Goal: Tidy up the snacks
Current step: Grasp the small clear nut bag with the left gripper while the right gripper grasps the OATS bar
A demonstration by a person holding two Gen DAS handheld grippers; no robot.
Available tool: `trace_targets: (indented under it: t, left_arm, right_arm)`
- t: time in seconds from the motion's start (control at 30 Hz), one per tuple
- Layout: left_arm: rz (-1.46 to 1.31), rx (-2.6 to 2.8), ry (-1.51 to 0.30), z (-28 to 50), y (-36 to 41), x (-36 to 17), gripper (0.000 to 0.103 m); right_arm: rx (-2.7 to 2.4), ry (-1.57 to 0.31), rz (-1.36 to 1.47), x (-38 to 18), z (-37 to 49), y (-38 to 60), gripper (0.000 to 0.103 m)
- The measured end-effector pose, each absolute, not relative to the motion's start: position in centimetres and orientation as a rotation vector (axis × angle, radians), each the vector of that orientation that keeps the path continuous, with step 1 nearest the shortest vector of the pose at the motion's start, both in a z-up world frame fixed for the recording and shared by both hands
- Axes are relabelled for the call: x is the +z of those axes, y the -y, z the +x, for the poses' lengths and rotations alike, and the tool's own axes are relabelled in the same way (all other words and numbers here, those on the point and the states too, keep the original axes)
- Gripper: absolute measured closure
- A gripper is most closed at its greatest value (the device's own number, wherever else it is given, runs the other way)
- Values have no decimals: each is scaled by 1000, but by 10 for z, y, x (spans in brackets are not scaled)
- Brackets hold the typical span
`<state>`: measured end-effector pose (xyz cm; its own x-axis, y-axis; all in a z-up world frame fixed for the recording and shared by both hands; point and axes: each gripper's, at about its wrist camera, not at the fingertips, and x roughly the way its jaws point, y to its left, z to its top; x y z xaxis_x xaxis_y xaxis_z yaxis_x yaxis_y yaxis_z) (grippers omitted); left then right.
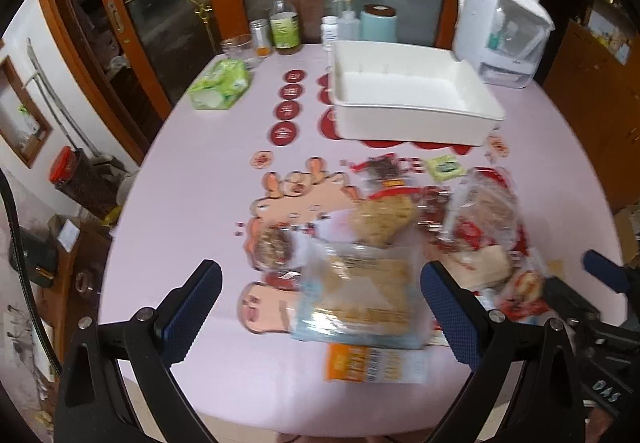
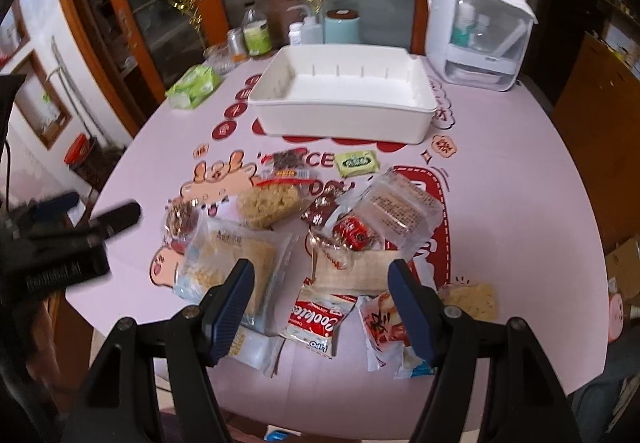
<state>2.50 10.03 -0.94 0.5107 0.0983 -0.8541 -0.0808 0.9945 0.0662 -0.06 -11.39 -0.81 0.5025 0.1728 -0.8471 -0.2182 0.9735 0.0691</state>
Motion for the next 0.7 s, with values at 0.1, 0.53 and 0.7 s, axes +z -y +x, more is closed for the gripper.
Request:
trace_targets:
  t: [0.1, 0.53, 0.7]
  left_arm:
    - [54, 145, -1060, 34, -122, -25, 4]
    - [208, -86, -1243, 53, -167, -118, 4]
    - [208, -92, -1308, 68, -180, -144, 4]
  right_arm:
    - [280, -1028, -87, -22, -2, 108, 33]
    - [541, -1130, -321, -101, -18, 65, 33]
    - [654, -1165, -419, -127, -27, 42, 33]
